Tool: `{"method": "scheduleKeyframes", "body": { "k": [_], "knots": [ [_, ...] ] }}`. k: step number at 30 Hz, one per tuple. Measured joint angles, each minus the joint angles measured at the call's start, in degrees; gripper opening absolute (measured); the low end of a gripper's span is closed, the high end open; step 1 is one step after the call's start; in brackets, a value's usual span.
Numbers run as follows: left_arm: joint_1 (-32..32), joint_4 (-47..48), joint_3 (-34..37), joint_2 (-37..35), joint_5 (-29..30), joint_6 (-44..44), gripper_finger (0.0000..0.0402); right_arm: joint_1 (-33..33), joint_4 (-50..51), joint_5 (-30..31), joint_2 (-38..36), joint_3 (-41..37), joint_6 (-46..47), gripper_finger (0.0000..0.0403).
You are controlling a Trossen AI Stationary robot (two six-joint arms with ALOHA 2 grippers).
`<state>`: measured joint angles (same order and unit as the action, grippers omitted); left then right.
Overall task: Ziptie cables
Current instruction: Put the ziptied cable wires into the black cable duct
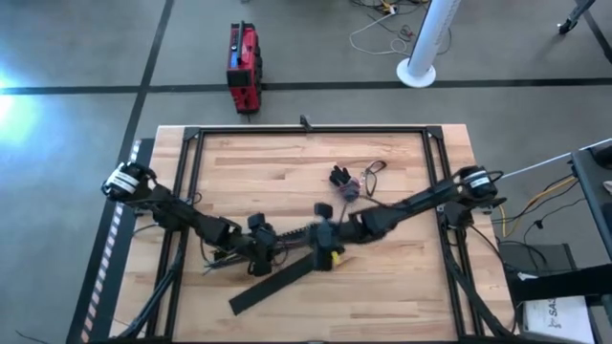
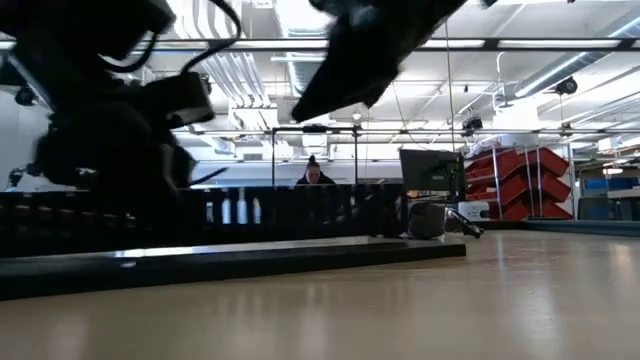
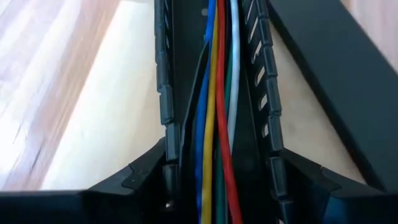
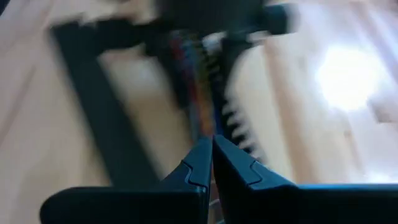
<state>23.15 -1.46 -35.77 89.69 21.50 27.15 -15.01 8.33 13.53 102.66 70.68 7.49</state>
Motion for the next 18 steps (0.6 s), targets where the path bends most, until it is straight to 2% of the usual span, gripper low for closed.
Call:
{"method": "scheduleKeyframes", "body": {
  "k": [3,10,14,18],
  "knots": [
    [-1.01,-4.56,0.0,2.79,0.0,-1.39,0.0221,-4.17,2.88,0.81,-1.02,-0.07,-2.99,0.0002],
    [-1.24,-17.34,-0.95,10.07,-0.65,-4.5,0.0224,-13.5,6.31,8.72,-2.26,-0.19,-6.08,0.0002],
    [-1.68,-14.17,-4.16,10.88,-1.06,-5.91,0.0239,-15.51,5.65,10.51,-1.13,-0.32,-6.29,0.0011],
    [-2.21,-4.67,-9.38,10.27,-1.41,-7.55,0.026,-15.31,2.07,10.55,2.02,-0.99,-5.64,0.0054]
  ]
}}
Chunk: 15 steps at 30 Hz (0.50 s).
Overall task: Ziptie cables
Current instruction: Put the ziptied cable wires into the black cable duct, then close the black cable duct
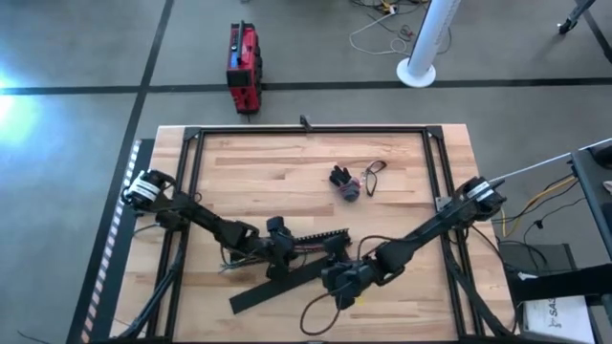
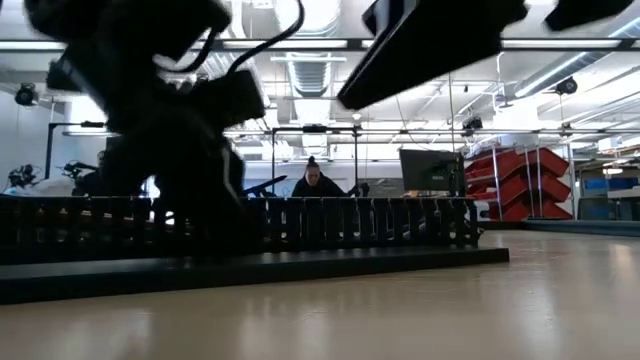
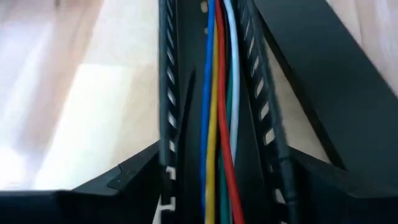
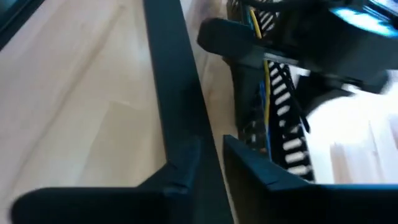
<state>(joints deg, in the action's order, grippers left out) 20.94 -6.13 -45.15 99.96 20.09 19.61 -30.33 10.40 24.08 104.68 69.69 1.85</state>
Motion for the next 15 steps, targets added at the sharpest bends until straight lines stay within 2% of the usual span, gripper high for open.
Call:
{"method": "scheduleKeyframes", "body": {
  "k": [4,8,12,15],
  "knots": [
    [-0.14,17.23,-7.26,-1.33,1.48,-0.07,0.0275,0.78,-8.81,-1.32,4.19,-0.85,-3.6,0.0118],
    [-0.05,31.64,-13.41,-3.38,1.45,0.6,0.0277,2.45,-21.51,-7.42,8.77,-1.51,-6.87,0.0172],
    [1.04,36.21,-15.25,-7.65,1.36,2.16,0.0267,5.21,-34.49,-15.23,14.34,-1.51,-6.5,0.021],
    [2.36,37.19,-15.17,-12.3,1.36,4.08,0.0257,7.14,-39.83,-18.12,19.02,-0.22,-6.39,0.0229]
  ]
}}
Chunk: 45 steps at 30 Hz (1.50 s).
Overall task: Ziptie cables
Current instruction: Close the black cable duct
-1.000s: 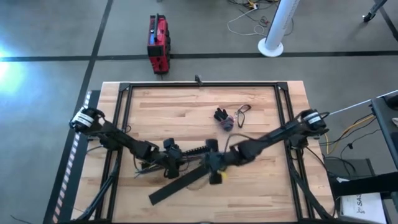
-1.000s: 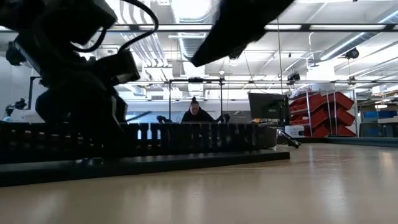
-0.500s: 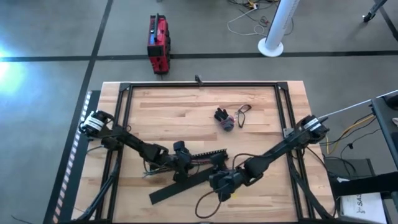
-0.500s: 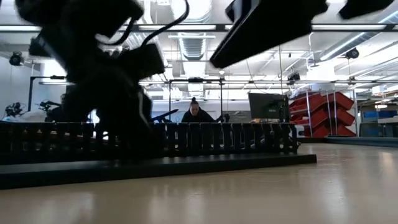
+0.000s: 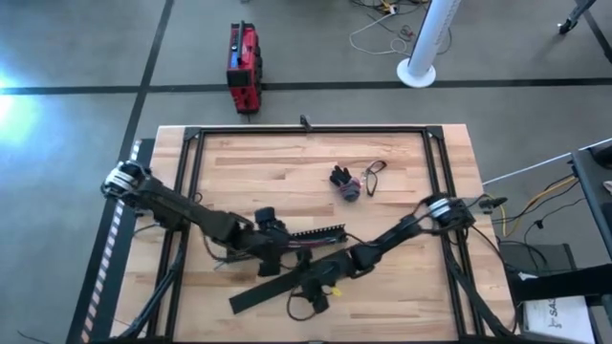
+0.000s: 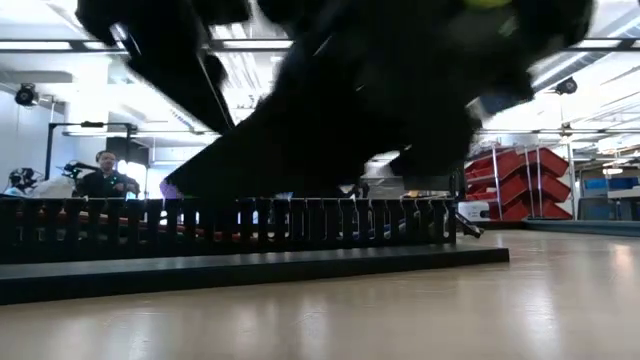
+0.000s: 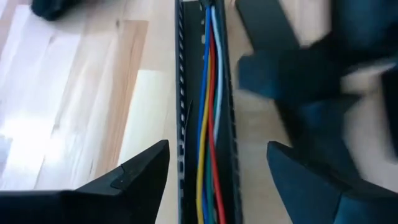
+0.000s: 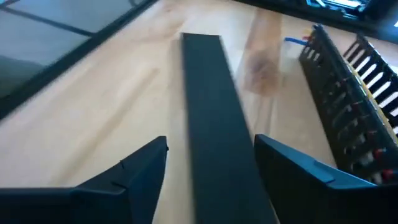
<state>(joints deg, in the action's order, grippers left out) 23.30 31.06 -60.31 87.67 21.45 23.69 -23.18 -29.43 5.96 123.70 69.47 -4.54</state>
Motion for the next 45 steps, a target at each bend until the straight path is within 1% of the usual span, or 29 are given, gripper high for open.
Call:
{"method": "scheduleKeyframes", "body": {
  "k": [5,8,10,14,17,21,30,31,33,35,39,45],
  "knots": [
    [3.31,7.43,0.04,-9.76,0.11,7.68,0.0241,1.86,-1.76,-0.46,6.44,7.1,0.21,0.0247],
    [5.82,9.45,0.04,-15.74,0.28,11.27,0.0232,2.66,-1.31,-3.69,9.7,11.74,2.14,0.0255],
    [7.52,8.64,0.07,-18.76,0.47,11.64,0.0225,2.97,-1.31,-6.29,11.4,14.18,3.19,0.026],
    [10.69,5.98,0.39,-21.96,0.69,8.79,0.0216,3.05,-0.76,-6.43,14.23,17.13,3.49,0.0264],
    [12.02,3.38,1.0,-22.26,0.8,7.2,0.0211,3.37,-0.95,-6.5,15.92,18.32,4.58,0.0263],
    [12.27,1.56,1.87,-21.05,1.9,7.03,0.0207,3.92,-0.86,-6.5,16.81,18.68,4.73,0.0266],
    [12.25,1.48,2.4,-17.58,2.42,3.8,0.0195,3.94,5.1,-5.71,15.08,19.01,3.02,0.0259],
    [12.25,1.46,2.4,-17.54,2.49,3.79,0.0194,3.7,6.55,-4.95,14.77,19.33,3.23,0.0259],
    [12.25,1.2,2.4,-17.56,2.54,3.62,0.0192,3.3,10.04,-1.19,14.5,20.22,3.69,0.0259],
    [12.25,1.16,2.4,-17.58,2.54,3.08,0.0192,3.13,12.48,0.08,14.38,21.02,3.68,0.0258],
    [12.25,0.87,2.4,-17.63,2.54,2.29,0.0195,2.98,10.81,-0.2,14.52,21.69,4.68,0.0257],
    [12.31,0.45,2.4,-17.63,2.54,2.33,0.0202,3.09,7.52,-0.53,14.5,23.84,4.23,0.0265]
  ]
}}
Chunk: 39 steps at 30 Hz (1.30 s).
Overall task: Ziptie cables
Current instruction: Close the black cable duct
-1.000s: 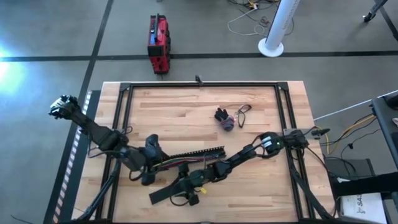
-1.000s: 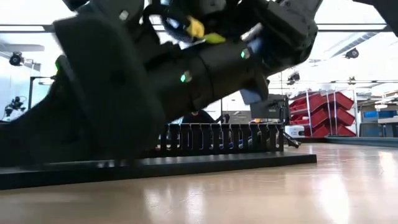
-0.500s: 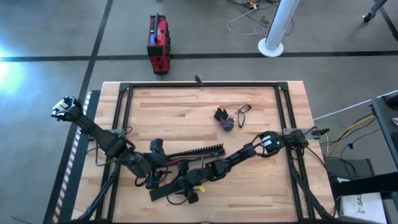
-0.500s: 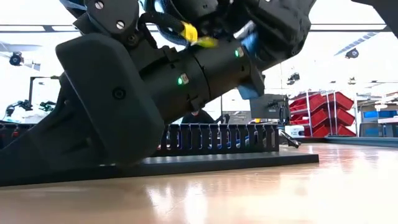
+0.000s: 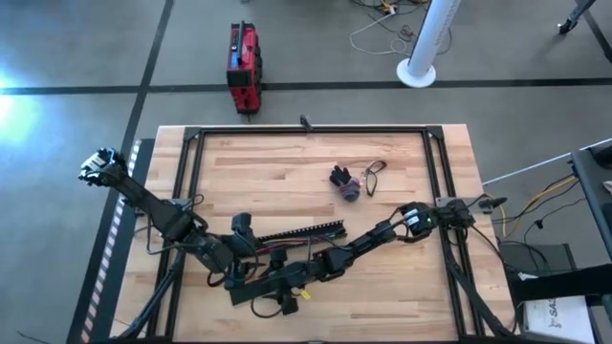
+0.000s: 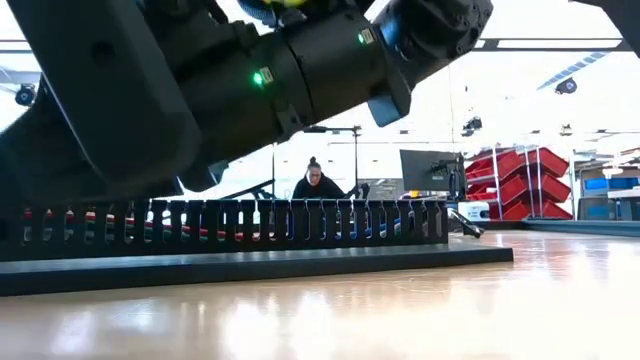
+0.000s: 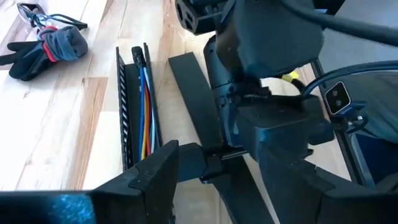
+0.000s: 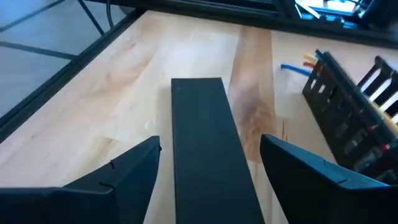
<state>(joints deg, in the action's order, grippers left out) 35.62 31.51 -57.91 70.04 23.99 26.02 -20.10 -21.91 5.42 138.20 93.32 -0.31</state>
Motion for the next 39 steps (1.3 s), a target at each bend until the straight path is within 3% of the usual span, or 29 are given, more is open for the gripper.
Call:
{"method": "scheduleKeyframes", "body": {
  "k": [6,13,20,33,39],
  "knots": [
    [0.02,-0.02,0.0,-0.02,-0.02,-0.27,0.0206,0.94,-0.05,0.0,1.67,-0.13,-0.53,0.0264],
    [0.02,0.0,0.0,-0.03,-0.04,-0.28,0.0197,1.48,-0.32,-5.79,3.25,0.07,0.81,0.0254],
    [0.02,-0.07,0.0,-0.04,-0.02,-1.09,0.0183,1.5,-0.13,-7.16,2.65,-0.02,-0.69,0.0247],
    [0.02,-0.63,0.0,-0.07,0.6,-1.8,0.0178,1.62,-1.98,-10.43,3.09,1.05,-0.89,0.0282],
    [0.02,-0.7,0.0,-0.07,1.09,-1.82,0.0186,1.72,-2.52,-10.12,4.59,1.02,-0.07,0.0278]
  ]
}}
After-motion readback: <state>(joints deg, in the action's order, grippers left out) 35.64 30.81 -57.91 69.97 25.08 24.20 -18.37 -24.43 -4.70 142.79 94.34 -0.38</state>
